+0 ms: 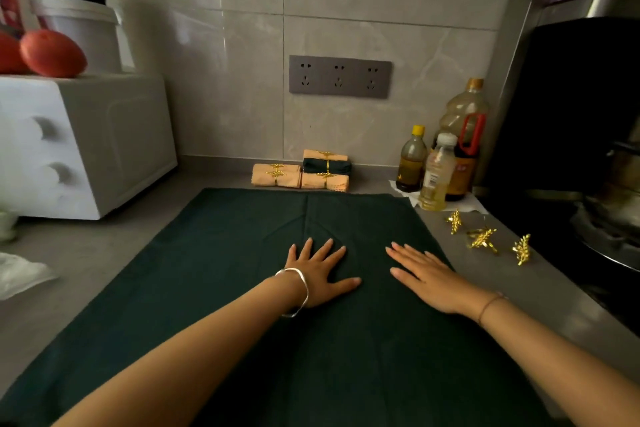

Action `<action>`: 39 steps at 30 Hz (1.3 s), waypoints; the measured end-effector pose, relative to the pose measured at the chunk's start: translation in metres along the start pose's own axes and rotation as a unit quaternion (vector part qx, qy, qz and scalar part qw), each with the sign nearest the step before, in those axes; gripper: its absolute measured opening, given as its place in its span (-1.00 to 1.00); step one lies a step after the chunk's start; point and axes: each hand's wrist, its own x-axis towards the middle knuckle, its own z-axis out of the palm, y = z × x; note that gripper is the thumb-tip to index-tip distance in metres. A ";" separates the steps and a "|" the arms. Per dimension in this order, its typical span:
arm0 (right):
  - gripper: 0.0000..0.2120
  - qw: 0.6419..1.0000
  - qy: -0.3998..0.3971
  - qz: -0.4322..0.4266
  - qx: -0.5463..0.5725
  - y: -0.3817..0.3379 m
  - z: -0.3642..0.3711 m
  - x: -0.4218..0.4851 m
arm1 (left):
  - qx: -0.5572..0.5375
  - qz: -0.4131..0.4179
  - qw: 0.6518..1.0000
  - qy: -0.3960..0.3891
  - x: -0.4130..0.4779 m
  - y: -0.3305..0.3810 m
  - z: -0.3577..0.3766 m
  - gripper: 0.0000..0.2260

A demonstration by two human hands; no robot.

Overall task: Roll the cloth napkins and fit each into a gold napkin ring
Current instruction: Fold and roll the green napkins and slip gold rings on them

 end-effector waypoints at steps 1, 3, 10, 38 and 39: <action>-0.43 1.000 0.007 0.002 0.006 0.000 -0.002 -0.002 | -0.007 -0.001 1.000 0.005 0.000 0.002 -0.001 -0.32; -0.44 1.000 0.024 -0.004 0.008 -0.003 -0.004 -0.009 | -0.025 -0.003 1.000 0.009 -0.006 0.003 -0.004 -0.33; -0.29 0.992 -0.007 -0.127 0.020 -0.055 0.004 -0.090 | -0.033 0.086 0.995 -0.049 -0.107 -0.008 -0.001 -0.21; -0.60 0.985 -0.081 -0.133 0.077 -0.097 0.004 -0.137 | -0.111 0.140 0.983 -0.037 -0.182 -0.048 -0.010 -0.56; -0.61 0.984 -0.089 -0.123 0.089 -0.097 0.002 -0.137 | -0.111 0.141 0.983 -0.037 -0.183 -0.049 -0.011 -0.57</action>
